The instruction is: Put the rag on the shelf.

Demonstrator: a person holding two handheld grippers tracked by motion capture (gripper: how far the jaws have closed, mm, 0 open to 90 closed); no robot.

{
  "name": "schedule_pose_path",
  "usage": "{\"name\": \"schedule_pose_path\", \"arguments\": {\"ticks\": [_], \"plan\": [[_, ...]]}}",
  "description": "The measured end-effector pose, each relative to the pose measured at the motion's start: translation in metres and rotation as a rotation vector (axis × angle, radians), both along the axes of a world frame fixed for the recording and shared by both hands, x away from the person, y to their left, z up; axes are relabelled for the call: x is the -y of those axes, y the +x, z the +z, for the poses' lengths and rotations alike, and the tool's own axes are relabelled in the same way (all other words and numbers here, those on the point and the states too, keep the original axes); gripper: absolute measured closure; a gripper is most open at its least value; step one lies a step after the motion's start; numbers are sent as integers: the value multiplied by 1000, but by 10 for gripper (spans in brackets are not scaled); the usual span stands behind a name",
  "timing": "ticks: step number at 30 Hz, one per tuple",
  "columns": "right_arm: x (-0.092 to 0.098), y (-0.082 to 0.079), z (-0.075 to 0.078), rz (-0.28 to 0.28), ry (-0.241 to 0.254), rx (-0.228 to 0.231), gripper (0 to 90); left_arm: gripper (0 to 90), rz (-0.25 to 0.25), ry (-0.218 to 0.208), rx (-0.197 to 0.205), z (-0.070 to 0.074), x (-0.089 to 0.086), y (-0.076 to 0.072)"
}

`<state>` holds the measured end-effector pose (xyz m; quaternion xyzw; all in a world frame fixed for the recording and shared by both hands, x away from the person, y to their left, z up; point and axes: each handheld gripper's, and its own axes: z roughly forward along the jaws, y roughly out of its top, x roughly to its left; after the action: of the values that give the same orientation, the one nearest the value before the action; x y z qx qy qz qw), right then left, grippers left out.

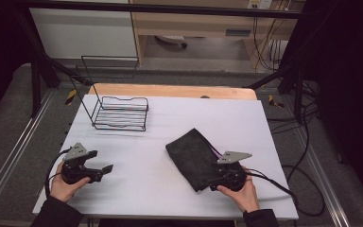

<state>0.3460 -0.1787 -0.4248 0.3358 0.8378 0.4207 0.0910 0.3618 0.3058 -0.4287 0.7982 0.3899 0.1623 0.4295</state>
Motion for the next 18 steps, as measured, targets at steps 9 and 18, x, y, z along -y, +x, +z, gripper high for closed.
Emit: {"name": "schedule_pose_path", "arguments": {"ticks": [9,18], "plan": [[-34,-13,-10,46,-53,-7,468,105,-3,10,-4,0,1,0],[-51,-19,-22,26,-192,79,599,110,0,13,-12,-1,1,0]]}}
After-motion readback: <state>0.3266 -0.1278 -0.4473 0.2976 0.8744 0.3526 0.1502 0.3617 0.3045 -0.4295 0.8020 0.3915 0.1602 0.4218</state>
